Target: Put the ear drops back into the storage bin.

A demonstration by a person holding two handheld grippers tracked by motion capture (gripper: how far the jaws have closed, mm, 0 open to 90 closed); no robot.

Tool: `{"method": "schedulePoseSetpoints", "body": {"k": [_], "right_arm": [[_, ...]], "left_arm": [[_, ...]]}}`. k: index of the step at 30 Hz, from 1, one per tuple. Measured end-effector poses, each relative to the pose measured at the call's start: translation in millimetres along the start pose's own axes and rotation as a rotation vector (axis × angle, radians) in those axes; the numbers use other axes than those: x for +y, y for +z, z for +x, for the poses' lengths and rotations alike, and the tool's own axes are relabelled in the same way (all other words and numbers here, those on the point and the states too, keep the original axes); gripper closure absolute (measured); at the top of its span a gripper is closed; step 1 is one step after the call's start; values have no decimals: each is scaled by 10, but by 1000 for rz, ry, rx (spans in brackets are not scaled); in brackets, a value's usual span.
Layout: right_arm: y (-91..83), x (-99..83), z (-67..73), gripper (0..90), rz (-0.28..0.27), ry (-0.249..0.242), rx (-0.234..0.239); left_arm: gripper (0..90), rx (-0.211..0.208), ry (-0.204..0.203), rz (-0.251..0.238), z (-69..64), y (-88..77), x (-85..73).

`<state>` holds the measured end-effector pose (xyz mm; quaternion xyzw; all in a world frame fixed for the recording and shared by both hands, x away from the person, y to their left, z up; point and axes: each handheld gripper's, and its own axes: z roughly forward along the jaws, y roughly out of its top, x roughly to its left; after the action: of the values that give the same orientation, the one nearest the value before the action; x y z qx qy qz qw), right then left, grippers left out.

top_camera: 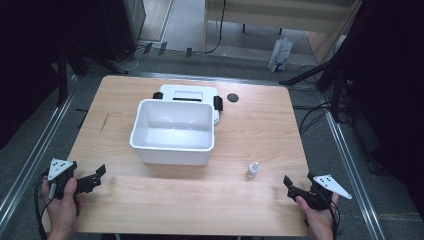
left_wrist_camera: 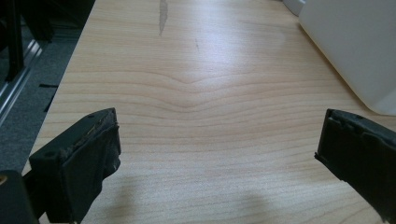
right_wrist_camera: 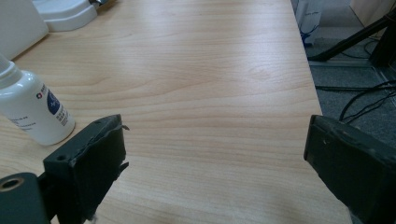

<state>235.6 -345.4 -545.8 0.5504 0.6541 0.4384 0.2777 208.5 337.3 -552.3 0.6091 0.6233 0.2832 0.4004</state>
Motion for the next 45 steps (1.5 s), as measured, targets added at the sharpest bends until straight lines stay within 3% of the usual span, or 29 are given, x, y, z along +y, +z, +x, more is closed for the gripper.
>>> {"method": "schedulePoseSetpoints", "body": {"k": [6,13,19,27,35,36,38,45], "right_arm": [[16,26,52,66,52,-51,25],[103,84,192,66,165,-172,71],[136,229,256,63,244,-265,109],[187,461,327,56,345,-369,122],[273,737,518,71,475,-557,173],[273,737,518,71,475,-557,173],[330,859,560,89,533,-620,175],[432,1164,763,144,655,-736,213]], "left_arm": [[3,-6,-13,-6,24,-7,-1],[3,-12,-17,-14,23,-13,-7],[3,-9,-15,-8,23,-12,-5],[3,-17,-18,-10,28,-11,-6],[3,-17,-15,-5,29,-10,-4],[3,-17,-15,-5,29,-10,-4],[3,-19,-20,-9,30,-11,-6],[3,-20,-19,-6,32,-8,-3]]}}
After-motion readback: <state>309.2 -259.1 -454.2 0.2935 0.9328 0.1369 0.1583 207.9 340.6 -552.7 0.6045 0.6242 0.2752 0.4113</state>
